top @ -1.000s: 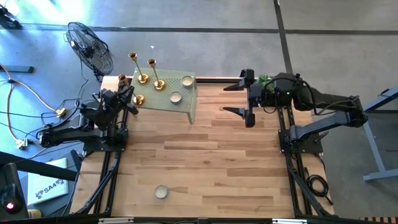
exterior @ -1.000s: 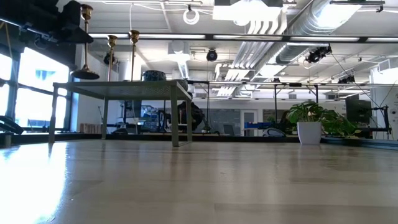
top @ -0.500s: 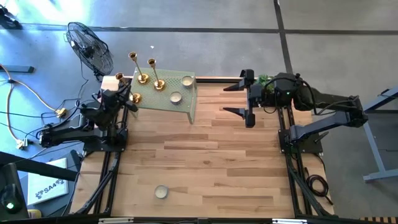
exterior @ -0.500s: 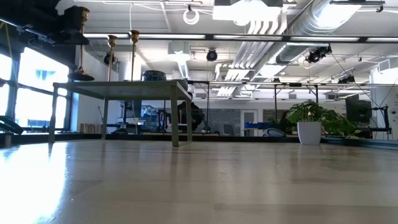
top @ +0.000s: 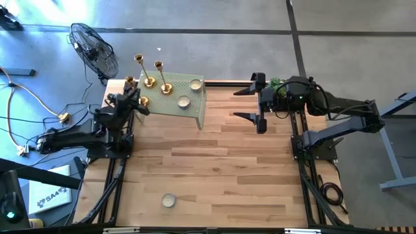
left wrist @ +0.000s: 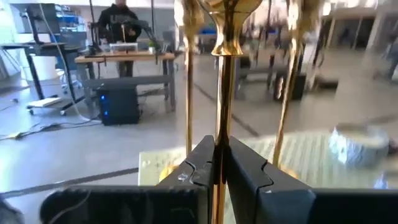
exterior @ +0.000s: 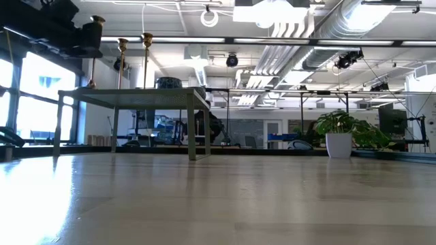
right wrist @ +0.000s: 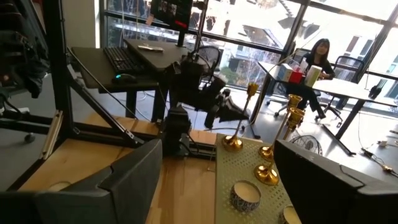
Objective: Pick & Place candle stick holders
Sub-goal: Put the gold candle holder on the shelf
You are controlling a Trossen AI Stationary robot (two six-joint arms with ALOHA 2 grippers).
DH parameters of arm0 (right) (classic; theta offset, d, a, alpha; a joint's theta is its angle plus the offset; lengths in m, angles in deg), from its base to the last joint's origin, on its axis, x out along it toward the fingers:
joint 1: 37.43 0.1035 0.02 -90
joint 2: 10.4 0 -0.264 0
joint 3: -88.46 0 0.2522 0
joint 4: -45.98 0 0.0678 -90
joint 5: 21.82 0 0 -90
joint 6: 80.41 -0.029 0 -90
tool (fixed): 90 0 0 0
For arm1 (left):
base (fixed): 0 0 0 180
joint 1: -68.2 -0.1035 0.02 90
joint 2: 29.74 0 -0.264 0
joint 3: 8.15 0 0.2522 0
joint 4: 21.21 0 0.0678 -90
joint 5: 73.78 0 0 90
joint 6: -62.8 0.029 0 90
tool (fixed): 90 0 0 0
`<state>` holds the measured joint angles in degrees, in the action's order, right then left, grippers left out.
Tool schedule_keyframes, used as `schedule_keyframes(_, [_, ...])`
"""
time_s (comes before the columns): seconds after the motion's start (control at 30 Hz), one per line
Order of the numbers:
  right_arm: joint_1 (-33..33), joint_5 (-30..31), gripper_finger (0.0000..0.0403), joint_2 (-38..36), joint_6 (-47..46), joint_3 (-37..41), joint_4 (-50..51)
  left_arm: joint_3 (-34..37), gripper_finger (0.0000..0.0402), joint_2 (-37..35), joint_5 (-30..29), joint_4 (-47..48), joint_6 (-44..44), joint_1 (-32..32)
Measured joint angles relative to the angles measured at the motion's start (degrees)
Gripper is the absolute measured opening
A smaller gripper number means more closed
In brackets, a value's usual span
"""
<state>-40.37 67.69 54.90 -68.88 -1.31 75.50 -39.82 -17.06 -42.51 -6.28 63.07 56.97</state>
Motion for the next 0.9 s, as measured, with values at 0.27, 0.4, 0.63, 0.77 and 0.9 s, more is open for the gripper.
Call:
schedule_keyframes(0.27, [-0.01, -0.63, 0.0303, 0.00, -0.53, 0.00, 2.73, -0.25, 0.0023, 1.25, 18.91, -2.54, -2.54, -12.31])
schedule_keyframes(0.4, [0.00, -1.58, 0.0303, 0.00, -0.70, 0.00, 2.90, -0.25, 0.0026, 4.28, 27.17, -3.34, -5.13, -18.21])
schedule_keyframes(0.63, [-0.01, -1.64, 0.0303, 0.00, -0.60, 0.00, 3.59, -0.25, 0.0027, 7.76, 34.89, -4.93, -5.31, -24.72])
schedule_keyframes(0.77, [-0.02, -1.64, 0.0303, 0.00, -0.59, 0.00, 3.80, -0.27, 0.0027, 7.66, 35.97, -4.96, -6.23, -26.63])
schedule_keyframes(0.9, [-0.04, -1.50, 0.0303, 0.00, -0.57, 0.00, 3.80, -0.27, 0.0028, 7.65, 36.01, -4.80, -6.66, -27.03])
